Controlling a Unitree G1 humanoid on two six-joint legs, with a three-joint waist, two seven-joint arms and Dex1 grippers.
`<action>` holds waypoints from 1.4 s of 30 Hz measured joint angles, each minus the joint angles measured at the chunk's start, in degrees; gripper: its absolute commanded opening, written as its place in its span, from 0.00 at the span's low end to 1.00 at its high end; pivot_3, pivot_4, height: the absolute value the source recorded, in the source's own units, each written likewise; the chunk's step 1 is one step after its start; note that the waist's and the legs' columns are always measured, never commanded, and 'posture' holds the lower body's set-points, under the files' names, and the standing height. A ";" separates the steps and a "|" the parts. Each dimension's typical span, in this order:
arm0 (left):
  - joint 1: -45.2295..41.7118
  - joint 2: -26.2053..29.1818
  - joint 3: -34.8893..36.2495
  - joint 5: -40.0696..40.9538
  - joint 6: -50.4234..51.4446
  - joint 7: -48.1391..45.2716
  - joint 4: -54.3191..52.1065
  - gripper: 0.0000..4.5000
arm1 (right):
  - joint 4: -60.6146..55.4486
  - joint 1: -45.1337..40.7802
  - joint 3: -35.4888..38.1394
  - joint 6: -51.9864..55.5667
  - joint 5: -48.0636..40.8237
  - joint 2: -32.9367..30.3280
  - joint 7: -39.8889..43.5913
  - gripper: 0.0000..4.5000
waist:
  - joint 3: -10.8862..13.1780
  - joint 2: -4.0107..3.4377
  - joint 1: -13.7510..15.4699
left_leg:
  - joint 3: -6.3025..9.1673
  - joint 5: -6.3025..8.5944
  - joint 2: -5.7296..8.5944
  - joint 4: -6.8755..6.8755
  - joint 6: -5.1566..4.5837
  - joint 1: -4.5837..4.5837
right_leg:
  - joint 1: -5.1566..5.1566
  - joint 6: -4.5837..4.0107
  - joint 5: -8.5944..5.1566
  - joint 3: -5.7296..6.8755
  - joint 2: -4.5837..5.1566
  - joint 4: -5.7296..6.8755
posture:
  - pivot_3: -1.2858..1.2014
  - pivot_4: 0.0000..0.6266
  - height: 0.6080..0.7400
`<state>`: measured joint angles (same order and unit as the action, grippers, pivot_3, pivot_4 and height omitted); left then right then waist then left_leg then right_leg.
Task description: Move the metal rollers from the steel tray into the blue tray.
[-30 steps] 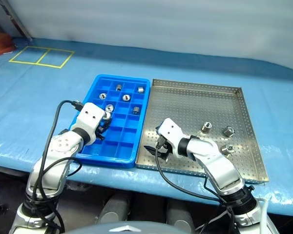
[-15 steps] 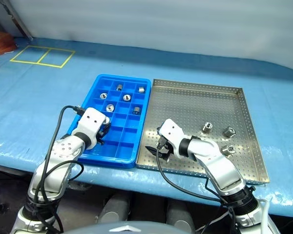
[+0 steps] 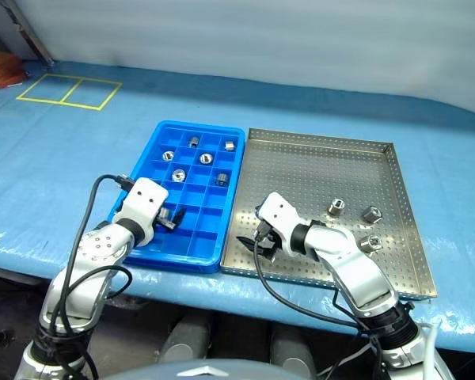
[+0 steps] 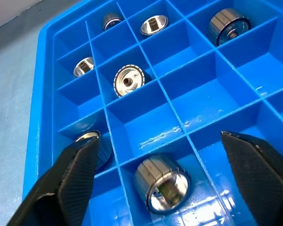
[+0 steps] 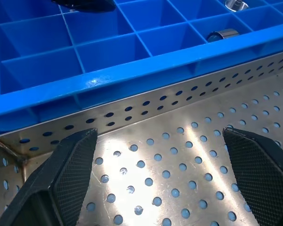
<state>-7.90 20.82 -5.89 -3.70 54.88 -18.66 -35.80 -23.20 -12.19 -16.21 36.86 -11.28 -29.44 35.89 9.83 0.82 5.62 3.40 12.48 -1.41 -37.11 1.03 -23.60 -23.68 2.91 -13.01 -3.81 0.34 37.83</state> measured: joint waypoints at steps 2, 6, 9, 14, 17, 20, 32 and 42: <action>-0.51 -2.52 0.78 4.12 -4.01 -2.41 -0.68 0.99 | -0.01 0.05 1.25 0.22 0.34 0.66 -1.75 1.00 | 0.00 0.00 0.03 | 0.00 0.00 0.01 0.00 0.00 -0.01 | 0.00 0.00 0.00 0.00 0.03 -0.01 | 0.61 0.24 1.00; -2.20 -2.45 -0.61 10.78 -10.15 -9.27 -0.74 0.99 | -0.13 0.26 5.50 2.86 2.03 4.22 -9.08 1.00 | -0.01 -0.01 -0.30 | -0.04 0.00 0.01 0.00 0.00 0.01 | -0.01 -0.01 0.00 -0.03 0.01 -0.01 | 0.59 0.24 1.00; -3.81 -2.20 -3.66 12.63 -13.22 -12.57 1.23 0.99 | -0.60 0.81 8.71 5.31 3.70 6.48 -14.70 1.00 | -0.02 -0.03 -0.77 | -0.08 0.00 0.03 0.00 0.00 0.00 | -0.02 0.00 0.00 -0.06 0.03 -0.02 | 0.57 0.24 1.00; -7.49 -2.27 -8.31 13.65 -17.69 -16.76 8.26 0.99 | -0.87 2.60 11.94 10.41 7.22 9.77 -23.27 1.00 | -0.02 -0.04 -2.55 | -0.11 0.00 0.04 -0.01 0.00 -0.01 | -0.03 0.01 0.01 -0.10 0.03 -0.02 | 0.55 0.24 1.00; -9.62 -2.90 -10.46 13.67 -19.50 -17.94 11.14 0.99 | -0.54 2.53 15.20 12.63 8.77 13.27 -28.48 1.00 | -0.03 -0.05 -4.15 | -0.12 0.00 0.03 0.01 0.00 0.01 | -0.03 0.02 0.02 -0.12 0.02 0.00 | 0.55 0.24 1.00; -9.73 -3.79 -11.83 13.89 -20.43 -18.48 11.56 0.99 | 1.11 2.14 16.93 12.77 10.00 14.97 -31.63 1.00 | -0.04 -0.07 -5.43 | -0.11 0.00 0.02 0.04 0.00 0.02 | -0.03 0.03 0.02 -0.11 0.00 0.01 | 0.55 0.24 1.00; -6.53 -4.49 -13.70 13.87 -20.49 -17.13 11.43 0.99 | 11.38 -1.91 20.76 9.77 10.65 21.30 -37.22 1.00 | -0.08 -0.14 -6.28 | -0.10 -0.01 0.00 0.03 -0.02 0.05 | -0.03 0.04 0.02 -0.13 -0.05 0.08 | 0.57 0.24 1.00; -5.63 -3.69 -13.75 13.86 -20.17 -15.10 9.95 0.99 | 19.20 -5.21 23.93 7.35 9.80 25.12 -40.00 1.00 | -0.08 -0.16 -6.11 | -0.08 -0.01 0.00 0.07 -0.02 0.06 | -0.03 0.05 0.03 -0.13 -0.05 0.08 | 0.58 0.24 1.00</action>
<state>-13.53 17.12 -19.64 10.16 34.71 -33.75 -25.85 -4.00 -17.40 7.71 44.21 -1.48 -4.32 -4.12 9.75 0.66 -0.49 3.32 12.47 -1.41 -37.05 1.01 -23.54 -23.71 2.96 -12.98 -3.94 0.28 37.91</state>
